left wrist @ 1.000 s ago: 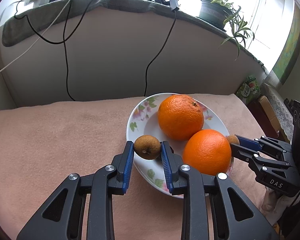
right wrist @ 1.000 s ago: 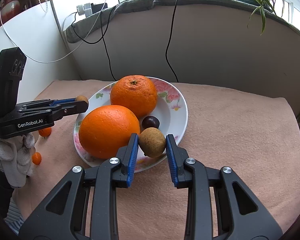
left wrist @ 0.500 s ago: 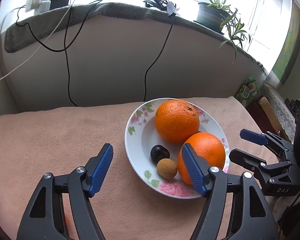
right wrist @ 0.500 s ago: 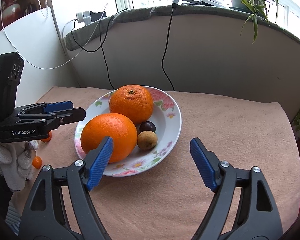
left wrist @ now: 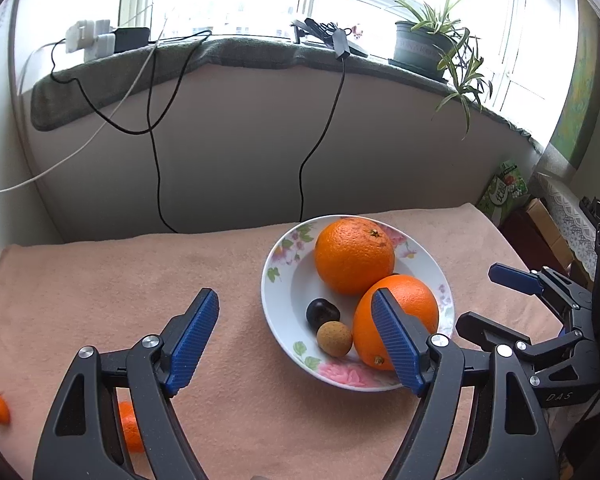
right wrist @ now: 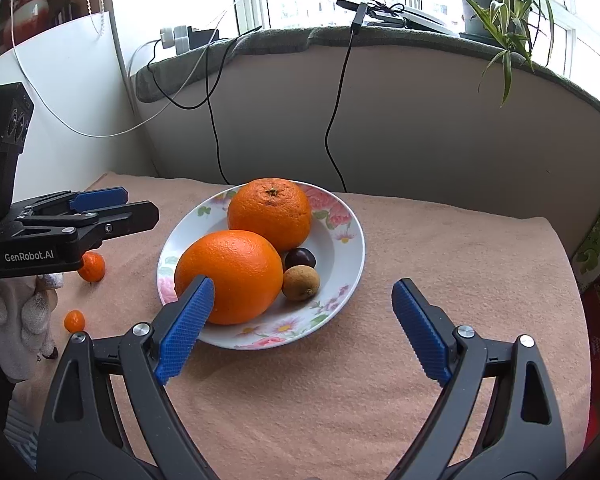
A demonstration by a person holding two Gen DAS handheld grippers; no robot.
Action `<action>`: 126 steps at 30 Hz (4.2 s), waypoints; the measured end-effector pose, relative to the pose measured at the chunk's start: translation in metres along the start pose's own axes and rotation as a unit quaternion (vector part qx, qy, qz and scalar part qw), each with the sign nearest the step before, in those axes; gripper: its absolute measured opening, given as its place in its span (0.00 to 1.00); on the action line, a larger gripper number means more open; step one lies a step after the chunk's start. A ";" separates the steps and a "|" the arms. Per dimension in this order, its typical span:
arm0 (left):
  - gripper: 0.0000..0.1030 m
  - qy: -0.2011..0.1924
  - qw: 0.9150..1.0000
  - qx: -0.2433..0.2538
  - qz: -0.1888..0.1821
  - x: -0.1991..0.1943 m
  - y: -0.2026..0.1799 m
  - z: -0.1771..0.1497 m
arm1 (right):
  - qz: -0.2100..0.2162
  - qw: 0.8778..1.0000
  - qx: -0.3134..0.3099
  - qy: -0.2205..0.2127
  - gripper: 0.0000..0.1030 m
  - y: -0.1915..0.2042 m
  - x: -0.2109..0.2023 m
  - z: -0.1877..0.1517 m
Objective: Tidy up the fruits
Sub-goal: 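Move the right tool back over the towel to a small tangerine, then close the right tool around the small tangerine, then lift the tangerine with the right tool and carry it over the plate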
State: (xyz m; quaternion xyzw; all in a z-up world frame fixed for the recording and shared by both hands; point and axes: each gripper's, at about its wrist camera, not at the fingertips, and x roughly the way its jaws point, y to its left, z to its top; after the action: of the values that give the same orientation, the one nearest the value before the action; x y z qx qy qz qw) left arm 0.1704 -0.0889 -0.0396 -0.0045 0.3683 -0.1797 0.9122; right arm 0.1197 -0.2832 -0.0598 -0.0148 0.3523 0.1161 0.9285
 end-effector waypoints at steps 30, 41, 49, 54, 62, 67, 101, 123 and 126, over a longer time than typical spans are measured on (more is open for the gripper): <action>0.77 -0.045 0.998 -0.025 0.040 -0.078 0.034 -0.037 | 0.042 0.998 -0.039 0.011 0.90 0.062 -0.017 -0.009; 0.77 -0.039 0.993 -0.075 0.077 -0.102 0.084 -0.068 | 0.081 0.994 -0.077 0.017 0.90 0.101 -0.016 -0.013; 0.77 -0.029 0.990 -0.108 0.083 -0.107 0.112 -0.088 | 0.113 0.988 -0.102 0.031 0.90 0.132 -0.010 -0.019; 0.75 -0.018 0.990 -0.126 0.058 -0.100 0.122 -0.094 | 0.129 0.984 -0.119 0.043 0.90 0.153 -0.004 -0.024; 0.60 0.000 0.991 -0.136 0.020 -0.086 0.126 -0.097 | 0.163 0.975 -0.133 0.076 0.82 0.180 0.013 -0.030; 0.55 0.013 0.992 -0.126 0.008 -0.074 0.123 -0.093 | 0.173 0.970 -0.141 0.096 0.71 0.192 0.026 -0.034; 0.38 0.056 0.994 -0.097 -0.019 -0.025 0.116 -0.081 | 0.195 0.957 -0.158 0.146 0.28 0.217 0.068 -0.044; 0.36 0.025 0.991 -0.128 -0.037 -0.041 0.120 -0.076 | 0.167 0.975 -0.110 0.098 0.26 0.172 0.039 -0.032; 0.36 0.020 0.991 -0.128 -0.042 -0.043 0.116 -0.072 | 0.157 0.979 -0.100 0.086 0.26 0.158 0.030 -0.027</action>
State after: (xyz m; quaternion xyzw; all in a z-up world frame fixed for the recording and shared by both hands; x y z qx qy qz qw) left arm 0.1307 0.0431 -0.0799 -0.1333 0.4062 -0.1694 0.8880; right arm 0.0880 -0.1260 -0.0915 -0.0615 0.4155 0.2933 0.8588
